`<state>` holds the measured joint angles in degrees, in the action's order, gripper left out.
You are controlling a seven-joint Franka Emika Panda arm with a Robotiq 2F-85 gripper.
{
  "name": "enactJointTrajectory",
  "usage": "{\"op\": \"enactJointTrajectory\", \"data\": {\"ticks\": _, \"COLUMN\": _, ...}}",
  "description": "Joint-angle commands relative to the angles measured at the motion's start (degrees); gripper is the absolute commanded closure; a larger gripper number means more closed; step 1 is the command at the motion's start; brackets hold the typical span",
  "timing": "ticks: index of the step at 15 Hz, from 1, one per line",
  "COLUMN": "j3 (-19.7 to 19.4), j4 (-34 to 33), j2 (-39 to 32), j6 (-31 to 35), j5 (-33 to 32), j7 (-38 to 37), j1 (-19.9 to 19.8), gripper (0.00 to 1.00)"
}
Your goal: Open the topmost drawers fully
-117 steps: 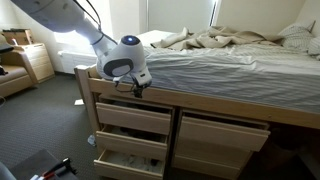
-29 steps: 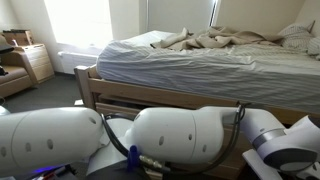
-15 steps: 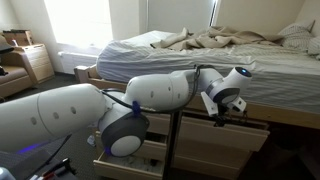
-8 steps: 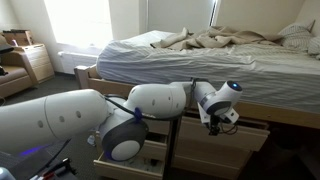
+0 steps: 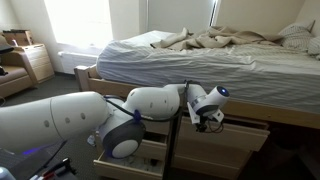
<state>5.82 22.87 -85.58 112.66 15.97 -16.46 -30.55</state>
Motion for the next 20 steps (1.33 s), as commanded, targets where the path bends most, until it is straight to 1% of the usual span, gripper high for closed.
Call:
{"op": "enactJointTrajectory", "data": {"ticks": 1, "j3": -0.34, "j4": -1.83, "j2": 0.15, "j6": 4.42, "j5": -0.13, "j7": 2.18, "j1": 2.30, "gripper": 0.00}}
{"op": "enactJointTrajectory", "data": {"ticks": 2, "j3": -0.94, "j4": -1.76, "j2": 0.38, "j6": 6.19, "j5": -0.71, "j7": 1.31, "j1": 3.27, "gripper": 0.00}}
{"op": "enactJointTrajectory", "data": {"ticks": 3, "j3": -0.27, "j4": -1.43, "j2": 0.62, "j6": 3.36, "j5": -0.09, "j7": 0.82, "j1": 2.16, "gripper": 0.00}}
{"op": "enactJointTrajectory", "data": {"ticks": 6, "j3": -0.44, "j4": -1.44, "j2": 0.93, "j6": 4.94, "j5": -0.40, "j7": 0.81, "j1": 3.45, "gripper": 0.00}}
{"op": "enactJointTrajectory", "data": {"ticks": 8, "j3": -2.38, "j4": -1.25, "j2": 0.93, "j6": 5.61, "j5": -1.75, "j7": -2.67, "j1": 4.16, "gripper": 0.00}}
{"op": "enactJointTrajectory", "data": {"ticks": 9, "j3": -2.56, "j4": -1.10, "j2": 0.93, "j6": 6.29, "j5": -1.91, "j7": -3.37, "j1": 4.36, "gripper": 0.00}}
{"op": "enactJointTrajectory", "data": {"ticks": 10, "j3": -2.70, "j4": -1.28, "j2": 0.93, "j6": 4.93, "j5": -2.24, "j7": -3.71, "j1": 4.49, "gripper": 0.00}}
{"op": "enactJointTrajectory", "data": {"ticks": 12, "j3": -2.55, "j4": -1.37, "j2": 0.93, "j6": 4.43, "j5": -2.48, "j7": -3.33, "j1": 4.71, "gripper": 0.00}}
{"op": "enactJointTrajectory", "data": {"ticks": 13, "j3": -2.04, "j4": -1.57, "j2": 0.93, "j6": 3.17, "j5": -2.12, "j7": -3.01, "j1": 4.45, "gripper": 0.00}}
{"op": "enactJointTrajectory", "data": {"ticks": 14, "j3": -1.18, "j4": -2.01, "j2": 0.93, "j6": -0.48, "j5": -1.55, "j7": -1.91, "j1": 3.87, "gripper": 0.00}}
{"op": "enactJointTrajectory", "data": {"ticks": 15, "j3": 0.44, "j4": 2.97, "j2": 3.53, "j6": -2.90, "j5": -0.55, "j7": 1.07, "j1": 2.83, "gripper": 0.00}}
{"op": "enactJointTrajectory", "data": {"ticks": 17, "j3": 1.41, "j4": 4.87, "j2": 3.14, "j6": -6.04, "j5": 0.32, "j7": 2.78, "j1": 1.69, "gripper": 0.00}}
{"op": "enactJointTrajectory", "data": {"ticks": 18, "j3": 0.53, "j4": 1.73, "j2": 1.17, "j6": -10.21, "j5": 0.44, "j7": 1.55, "j1": 1.81, "gripper": 0.00}}
{"op": "enactJointTrajectory", "data": {"ticks": 19, "j3": -0.75, "j4": 1.18, "j2": 1.04, "j6": -11.17, "j5": -0.29, "j7": -0.91, "j1": 2.23, "gripper": 0.00}}
{"op": "enactJointTrajectory", "data": {"ticks": 20, "j3": -0.69, "j4": 0.63, "j2": 0.82, "j6": -8.45, "j5": -0.10, "j7": 0.08, "j1": 2.70, "gripper": 0.00}}
